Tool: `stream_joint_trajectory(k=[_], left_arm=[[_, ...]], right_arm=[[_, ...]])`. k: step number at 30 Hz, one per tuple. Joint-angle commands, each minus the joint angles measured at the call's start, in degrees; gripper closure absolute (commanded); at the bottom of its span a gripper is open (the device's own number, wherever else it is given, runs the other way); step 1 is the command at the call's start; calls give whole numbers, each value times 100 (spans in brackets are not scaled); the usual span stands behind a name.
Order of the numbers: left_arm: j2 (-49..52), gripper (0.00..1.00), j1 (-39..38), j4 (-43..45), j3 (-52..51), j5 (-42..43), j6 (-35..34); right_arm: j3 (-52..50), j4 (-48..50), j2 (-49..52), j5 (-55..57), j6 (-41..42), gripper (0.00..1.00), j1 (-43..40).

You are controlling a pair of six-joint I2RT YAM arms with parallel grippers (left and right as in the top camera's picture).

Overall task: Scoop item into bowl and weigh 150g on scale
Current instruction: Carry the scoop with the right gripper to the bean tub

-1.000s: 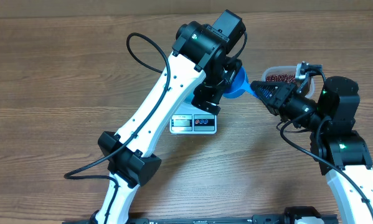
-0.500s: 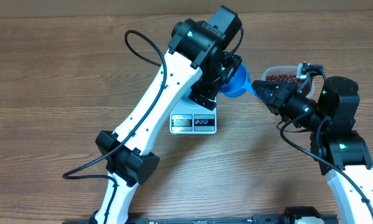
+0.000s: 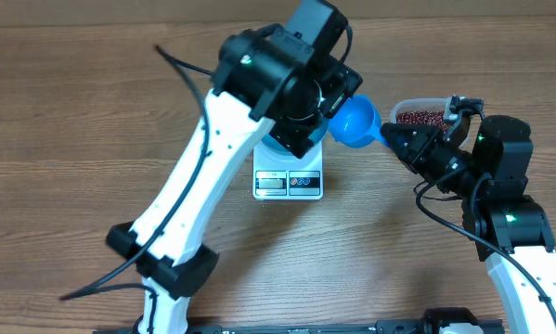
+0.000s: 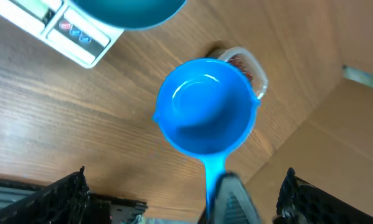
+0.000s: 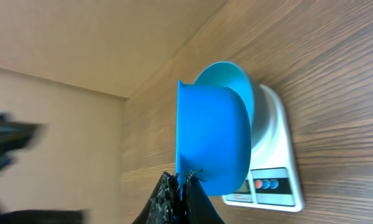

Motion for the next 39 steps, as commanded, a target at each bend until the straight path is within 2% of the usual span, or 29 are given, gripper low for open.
stream_joint_trajectory(k=[1,10,13,20,24,30,39], left_arm=[[-446,0,133,-24,140,-376,833],[-748,0,278,-146,138,-1419,3558],[-737,1,289,-304,138,-1672,4129],[-737,0,391,-704,131,-2682,4701],[-737,0,496,-702,131,-2688,5171],[-737,0,704,-702,129,-2695,5344],[-737,0,811,-702,127,-2721,5941]], right_arm=[[109,-85,-20,413,-542,96,-26],[555,-785,-20,1338,-1530,96,-26],[922,-1257,-20,1808,-1851,96,-26],[1867,-2380,109,3080,-2463,96,-26],[2361,-2914,409,3654,-2664,96,-26],[3056,-3458,1220,4186,-2852,96,-26],[3523,-3536,2382,4903,-3357,96,-20]])
